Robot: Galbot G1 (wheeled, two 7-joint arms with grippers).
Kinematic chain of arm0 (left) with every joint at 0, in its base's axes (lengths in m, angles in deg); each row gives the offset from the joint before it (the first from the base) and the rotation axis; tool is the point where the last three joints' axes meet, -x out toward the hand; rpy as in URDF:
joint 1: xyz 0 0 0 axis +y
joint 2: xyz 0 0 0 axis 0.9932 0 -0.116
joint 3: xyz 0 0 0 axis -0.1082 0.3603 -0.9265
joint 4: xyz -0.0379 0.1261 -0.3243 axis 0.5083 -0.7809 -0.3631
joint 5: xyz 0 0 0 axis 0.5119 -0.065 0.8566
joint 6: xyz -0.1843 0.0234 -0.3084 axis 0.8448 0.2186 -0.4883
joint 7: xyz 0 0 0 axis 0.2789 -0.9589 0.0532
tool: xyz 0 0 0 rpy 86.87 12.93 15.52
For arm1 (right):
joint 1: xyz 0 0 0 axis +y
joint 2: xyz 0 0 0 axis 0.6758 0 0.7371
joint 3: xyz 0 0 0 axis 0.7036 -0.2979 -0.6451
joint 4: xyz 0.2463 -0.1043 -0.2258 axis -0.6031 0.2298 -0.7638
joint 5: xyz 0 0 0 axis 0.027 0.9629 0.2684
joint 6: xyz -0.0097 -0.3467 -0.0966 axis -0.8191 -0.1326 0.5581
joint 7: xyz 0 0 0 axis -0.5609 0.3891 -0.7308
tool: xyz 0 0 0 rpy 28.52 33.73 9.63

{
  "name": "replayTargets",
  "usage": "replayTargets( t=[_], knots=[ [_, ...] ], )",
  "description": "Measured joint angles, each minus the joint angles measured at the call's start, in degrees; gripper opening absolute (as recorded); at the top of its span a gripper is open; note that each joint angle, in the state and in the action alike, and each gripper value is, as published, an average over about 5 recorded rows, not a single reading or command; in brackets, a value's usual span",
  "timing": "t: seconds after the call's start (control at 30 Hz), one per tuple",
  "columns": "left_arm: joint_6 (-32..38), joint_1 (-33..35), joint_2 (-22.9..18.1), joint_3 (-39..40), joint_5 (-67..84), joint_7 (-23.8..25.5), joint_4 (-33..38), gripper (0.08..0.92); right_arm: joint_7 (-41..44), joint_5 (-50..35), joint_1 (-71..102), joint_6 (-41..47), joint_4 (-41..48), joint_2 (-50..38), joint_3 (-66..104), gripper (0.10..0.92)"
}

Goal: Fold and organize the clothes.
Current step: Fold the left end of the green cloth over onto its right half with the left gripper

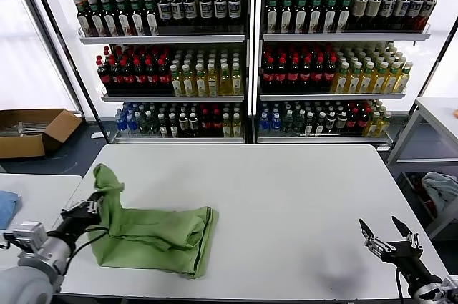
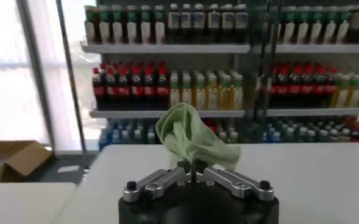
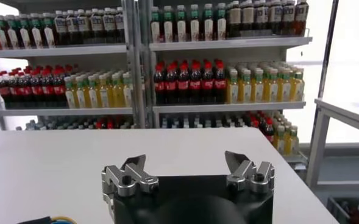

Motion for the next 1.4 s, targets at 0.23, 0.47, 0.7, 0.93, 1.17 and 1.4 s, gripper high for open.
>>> replayTargets(
  t=[0.23, 0.47, 0.7, 0.93, 1.17, 1.4],
  knots=[
    [-0.96, 0.25, -4.33, 6.78, -0.78, -0.8, 1.21, 0.092, 0.08, 0.12, 0.52, -0.36, 0.0, 0.33, 0.04, 0.823],
    [-1.68, -0.44, -8.32, 12.94, -1.61, -0.8, -0.01, 0.092, 0.12, 0.43, 0.46, -0.64, 0.47, 0.17, -0.07, 0.823],
    [-1.97, 0.09, -10.3, 18.56, -4.29, 1.15, -1.37, 0.115, 0.1, 0.54, 0.18, -0.69, 0.99, 0.2, 0.09, 0.823],
    [-2.09, 0.24, -10.97, 22.34, -7.98, 2.5, -2.06, 0.303, 0.04, 0.69, -0.29, -0.66, 1.18, 0.6, -0.3, 0.823],
    [-2.11, 0.05, -11.98, 23.85, -7.89, 1.49, -0.92, 0.502, 0.05, 0.83, -0.63, -0.55, 1.12, 0.94, -0.66, 0.823],
    [-2.12, 0.97, -11.19, 22.58, -2.17, 0.41, 3.12, 0.71, 0.06, 0.73, -0.47, -0.62, 1.32, 0.89, -0.47, 0.823]
  ],
)
